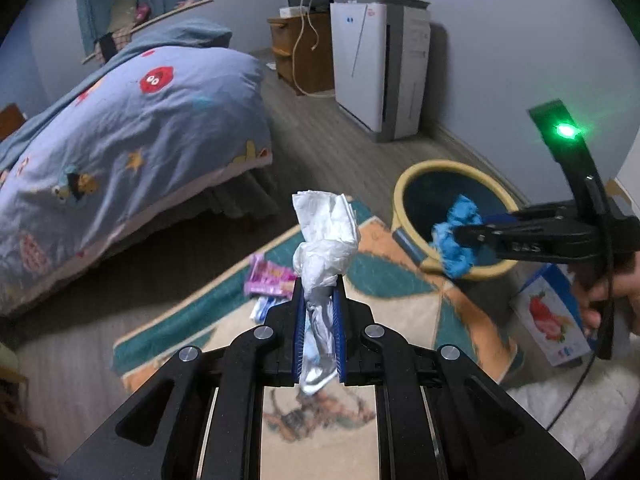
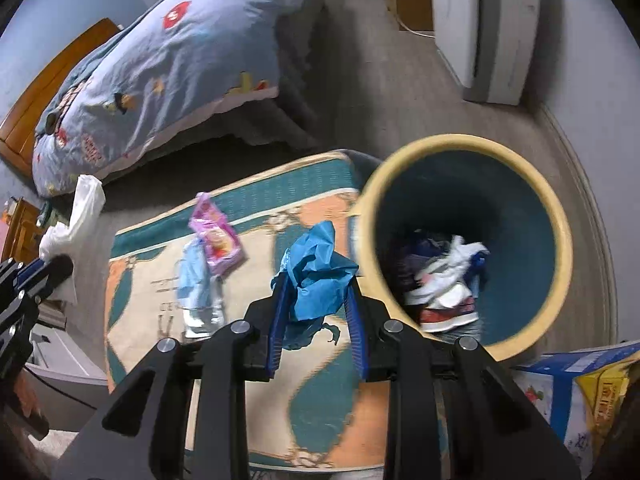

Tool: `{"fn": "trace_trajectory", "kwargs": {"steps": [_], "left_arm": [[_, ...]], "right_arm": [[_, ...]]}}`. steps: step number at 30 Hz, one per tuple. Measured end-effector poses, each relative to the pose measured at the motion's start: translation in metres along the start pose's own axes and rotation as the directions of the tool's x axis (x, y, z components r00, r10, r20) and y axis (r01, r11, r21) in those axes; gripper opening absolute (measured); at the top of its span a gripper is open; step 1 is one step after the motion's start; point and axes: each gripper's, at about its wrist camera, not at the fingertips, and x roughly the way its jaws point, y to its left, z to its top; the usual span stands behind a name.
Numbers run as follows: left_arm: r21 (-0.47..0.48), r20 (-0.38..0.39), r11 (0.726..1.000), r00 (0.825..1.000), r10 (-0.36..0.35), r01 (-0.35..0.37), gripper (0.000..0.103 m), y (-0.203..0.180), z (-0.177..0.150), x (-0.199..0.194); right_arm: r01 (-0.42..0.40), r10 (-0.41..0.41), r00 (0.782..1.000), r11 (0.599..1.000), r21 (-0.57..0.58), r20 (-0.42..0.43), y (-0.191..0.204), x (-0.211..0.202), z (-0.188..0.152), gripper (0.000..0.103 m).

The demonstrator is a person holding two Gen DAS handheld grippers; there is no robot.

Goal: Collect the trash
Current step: 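Lift the tissue and blue cloth and carry both over the wastebasket, then open both tools to drop the tissue and cloth into the wastebasket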

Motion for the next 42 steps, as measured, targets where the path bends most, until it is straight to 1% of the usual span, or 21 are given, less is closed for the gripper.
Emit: {"fn": "trace_trajectory", "kwargs": {"steps": [1, 3, 4, 6, 7, 9, 14, 17, 25, 30, 35, 38, 39, 40, 41, 42], "left_arm": [[-0.042, 0.008, 0.999, 0.999, -0.031, 0.032, 0.013, 0.000, -0.001, 0.007], [-0.121, -0.024, 0.987, 0.994, -0.106, 0.102, 0.013, 0.001, 0.006, 0.021], [-0.123, -0.004, 0.985, 0.993, -0.119, 0.118, 0.013, -0.003, 0.013, 0.023], [-0.090, 0.012, 0.990, 0.994, -0.110, 0.110, 0.013, -0.014, 0.022, 0.029], [-0.089, 0.007, 0.988, 0.992, -0.123, 0.123, 0.013, -0.019, 0.023, 0.035], [-0.088, -0.009, 0.986, 0.990, -0.140, 0.139, 0.013, -0.027, 0.028, 0.045], [-0.031, -0.059, 0.990, 0.988, -0.141, 0.140, 0.013, -0.055, 0.034, 0.078], [-0.006, -0.069, 0.990, 0.987, -0.143, 0.143, 0.013, -0.070, 0.038, 0.090], [0.051, -0.086, 0.985, 0.983, -0.161, 0.165, 0.013, -0.110, 0.042, 0.115], [0.096, -0.099, 0.980, 0.981, -0.165, 0.174, 0.014, -0.134, 0.040, 0.128], [0.150, -0.123, 0.974, 0.981, -0.153, 0.171, 0.016, -0.157, 0.034, 0.143], [0.172, -0.120, 0.972, 0.982, -0.144, 0.163, 0.017, -0.166, 0.033, 0.149], [0.169, -0.111, 0.972, 0.983, -0.148, 0.166, 0.019, -0.166, 0.033, 0.150], [0.161, -0.100, 0.972, 0.983, -0.155, 0.170, 0.026, -0.166, 0.034, 0.150], [0.152, -0.092, 0.974, 0.983, -0.157, 0.170, 0.046, -0.166, 0.035, 0.150], [0.145, -0.084, 0.976, 0.985, -0.151, 0.162, 0.059, -0.165, 0.036, 0.149]], "right_arm": [[0.006, -0.006, 1.000, 1.000, 0.007, 0.001, -0.006, -0.001, 0.000, 0.027], [0.017, -0.017, 1.000, 0.999, 0.030, 0.002, -0.022, -0.002, 0.000, 0.027], [0.020, -0.020, 1.000, 0.999, 0.042, 0.003, -0.028, -0.003, 0.000, 0.027], [0.025, -0.025, 1.000, 0.997, 0.066, 0.006, -0.042, -0.004, 0.001, 0.027], [0.030, -0.030, 0.999, 0.997, 0.076, 0.009, -0.048, -0.005, 0.002, 0.027], [0.038, -0.039, 0.999, 0.995, 0.090, 0.010, -0.057, -0.004, 0.003, 0.027], [0.055, -0.056, 0.998, 0.992, 0.114, -0.002, -0.076, 0.000, 0.004, 0.027], [0.075, -0.075, 0.997, 0.990, 0.117, -0.005, -0.084, 0.002, 0.005, 0.027], [0.136, -0.138, 0.990, 0.977, 0.163, 0.000, -0.117, 0.002, 0.003, 0.027], [0.157, -0.166, 0.986, 0.963, 0.219, 0.021, -0.137, -0.003, 0.001, 0.027], [0.165, -0.178, 0.984, 0.946, 0.279, 0.023, -0.151, -0.006, -0.001, 0.027], [0.140, -0.169, 0.984, 0.937, 0.321, 0.063, -0.156, -0.012, 0.000, 0.028], [0.130, -0.169, 0.981, 0.933, 0.335, 0.091, -0.157, -0.016, 0.001, 0.029], [0.122, -0.169, 0.979, 0.931, 0.343, 0.112, -0.157, -0.019, 0.001, 0.031], [0.114, -0.169, 0.977, 0.930, 0.348, 0.131, -0.156, -0.022, 0.002, 0.037], [0.112, -0.174, 0.973, 0.929, 0.352, 0.149, -0.156, -0.025, 0.003, 0.049]]}}
